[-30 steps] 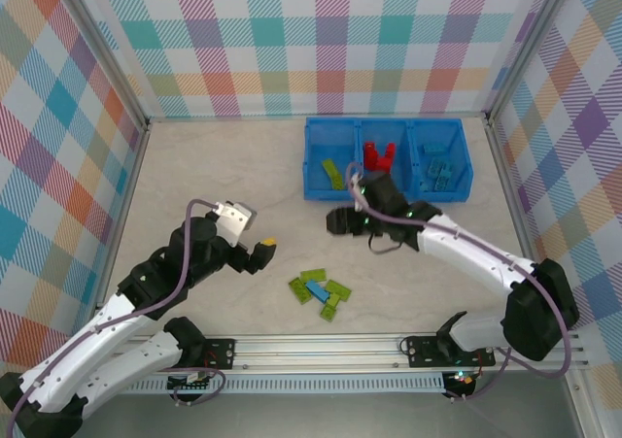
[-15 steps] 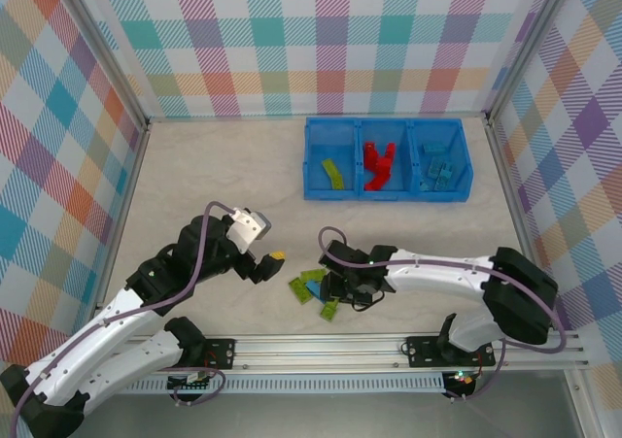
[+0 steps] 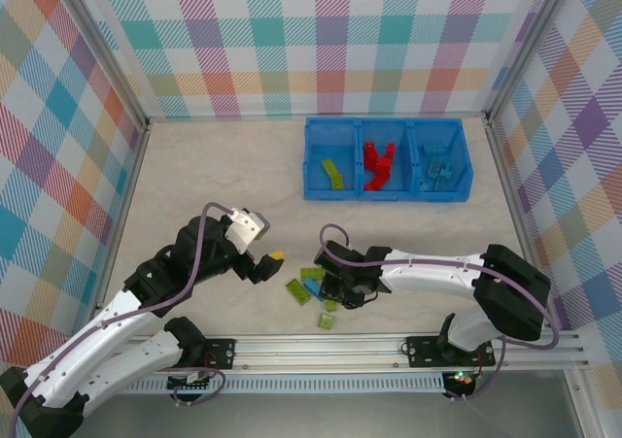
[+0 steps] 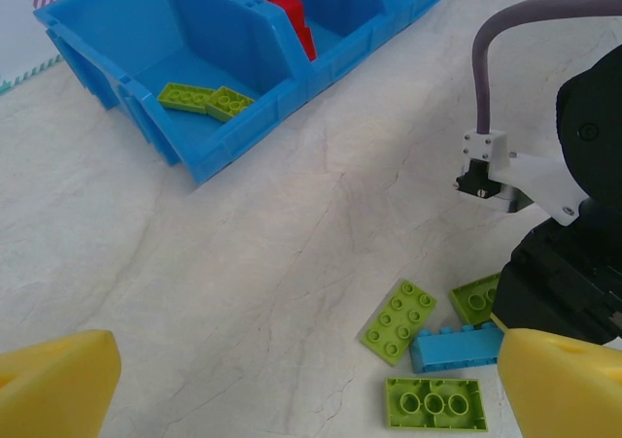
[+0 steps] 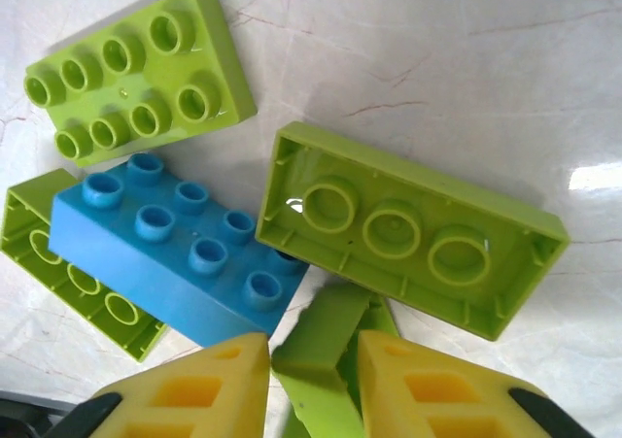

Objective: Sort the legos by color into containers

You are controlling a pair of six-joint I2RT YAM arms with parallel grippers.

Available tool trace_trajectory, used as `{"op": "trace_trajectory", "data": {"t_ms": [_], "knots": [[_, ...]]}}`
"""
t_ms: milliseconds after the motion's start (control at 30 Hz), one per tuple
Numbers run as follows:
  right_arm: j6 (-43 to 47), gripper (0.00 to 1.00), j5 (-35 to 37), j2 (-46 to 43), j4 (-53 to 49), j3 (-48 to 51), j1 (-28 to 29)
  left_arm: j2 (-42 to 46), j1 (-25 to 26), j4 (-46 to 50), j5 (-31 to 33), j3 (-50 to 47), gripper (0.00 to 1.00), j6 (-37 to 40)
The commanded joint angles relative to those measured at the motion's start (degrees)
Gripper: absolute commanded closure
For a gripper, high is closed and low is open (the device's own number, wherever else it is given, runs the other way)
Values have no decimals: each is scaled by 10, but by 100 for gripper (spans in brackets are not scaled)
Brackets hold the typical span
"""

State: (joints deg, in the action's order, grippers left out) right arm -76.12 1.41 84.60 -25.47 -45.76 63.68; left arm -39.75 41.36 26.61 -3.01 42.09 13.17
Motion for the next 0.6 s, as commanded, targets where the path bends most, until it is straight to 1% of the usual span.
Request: {"op": "trace_trajectory", "data": {"t_ms": [0,100,167,233,300,400,467,567], "knots": [[-17,73,8,10,-21,21,5,3,-7,-7,-4,2,0,10],[-18,72,16,0,-32,24,5,4,-7,-6,-4,2,0,10],[-17,67,26,-10,-35,28,5,4,-7,-6,-4,3,0,9],[-7,64,45,-26,-34,30,5,4,-7,-7,-3,2,0,9],[24,62,68,-48,-34,26,5,3,-7,-5,-3,2,0,10],[80,58,80,-74,-42,23,9,4,-7,-4,-3,2,0,9],[103,55,74,-82,-42,29,17,4,-7,-5,-4,2,0,10],[115,52,71,-72,-55,19,45,3,-7,-4,-3,2,0,10]]}}
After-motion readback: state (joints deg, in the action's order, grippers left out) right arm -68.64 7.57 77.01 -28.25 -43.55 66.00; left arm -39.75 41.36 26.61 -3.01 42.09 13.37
